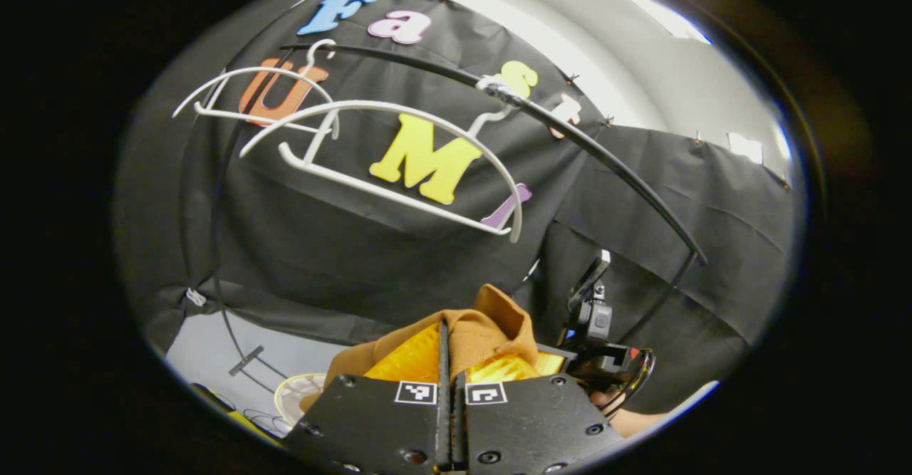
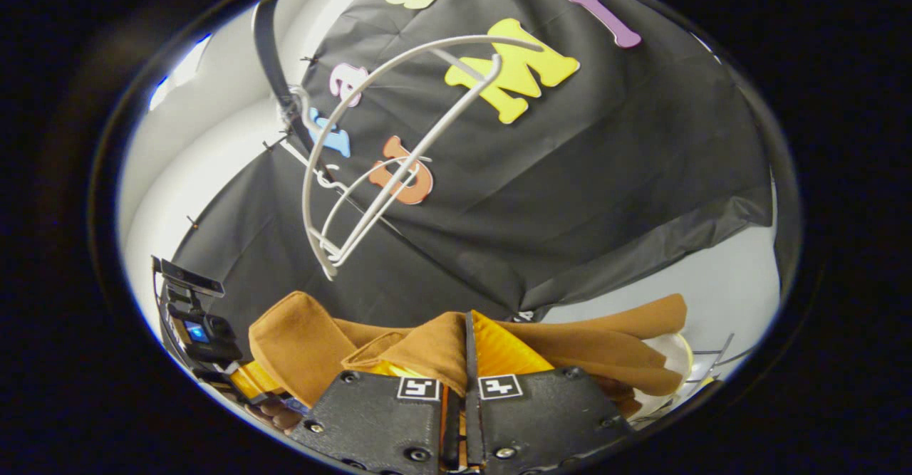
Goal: Grasp the clothes on the hanger with both hands and then place them into the laundry hamper below.
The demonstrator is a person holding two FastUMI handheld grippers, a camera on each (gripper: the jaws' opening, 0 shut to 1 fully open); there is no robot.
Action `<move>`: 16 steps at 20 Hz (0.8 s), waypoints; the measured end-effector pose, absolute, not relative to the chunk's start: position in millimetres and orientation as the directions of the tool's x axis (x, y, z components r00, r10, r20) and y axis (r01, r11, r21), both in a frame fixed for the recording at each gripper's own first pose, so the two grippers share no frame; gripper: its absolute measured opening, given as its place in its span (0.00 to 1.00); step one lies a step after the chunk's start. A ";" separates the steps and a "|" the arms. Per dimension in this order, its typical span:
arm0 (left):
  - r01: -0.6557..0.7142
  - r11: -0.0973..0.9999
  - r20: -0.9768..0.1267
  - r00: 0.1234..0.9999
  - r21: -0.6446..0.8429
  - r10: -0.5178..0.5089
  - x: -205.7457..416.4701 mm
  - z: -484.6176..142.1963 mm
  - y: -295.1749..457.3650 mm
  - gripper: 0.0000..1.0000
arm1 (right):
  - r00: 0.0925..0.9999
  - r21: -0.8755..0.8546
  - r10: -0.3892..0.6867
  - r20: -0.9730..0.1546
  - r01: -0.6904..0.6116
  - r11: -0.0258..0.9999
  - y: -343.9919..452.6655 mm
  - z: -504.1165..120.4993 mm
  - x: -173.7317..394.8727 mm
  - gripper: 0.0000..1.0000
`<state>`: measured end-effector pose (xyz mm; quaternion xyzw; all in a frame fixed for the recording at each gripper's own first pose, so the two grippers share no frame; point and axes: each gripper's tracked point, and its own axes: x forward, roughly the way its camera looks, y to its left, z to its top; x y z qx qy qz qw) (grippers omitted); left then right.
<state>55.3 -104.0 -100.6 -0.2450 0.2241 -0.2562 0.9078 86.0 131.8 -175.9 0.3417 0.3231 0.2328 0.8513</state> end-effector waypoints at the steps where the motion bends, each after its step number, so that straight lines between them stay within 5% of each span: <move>1: 0.364 0.743 -0.276 0.764 -0.562 -0.583 56.1 -99.0 -105.0 0.01 | 0.683 0.741 0.623 -0.381 -0.178 0.648 135.2 -172.7 85.8 0.07; 8: 0.325 0.777 -0.405 0.709 -0.539 -0.577 55.2 -163.1 -103.3 0.01 | 0.664 0.721 0.569 -0.485 -0.065 0.690 133.5 -239.5 82.0 0.10; 16: 0.129 0.863 -0.655 0.599 -0.488 -0.460 46.5 -297.5 -69.2 0.01 | 0.515 0.625 0.504 -0.694 0.082 0.777 141.4 -366.7 69.3 0.07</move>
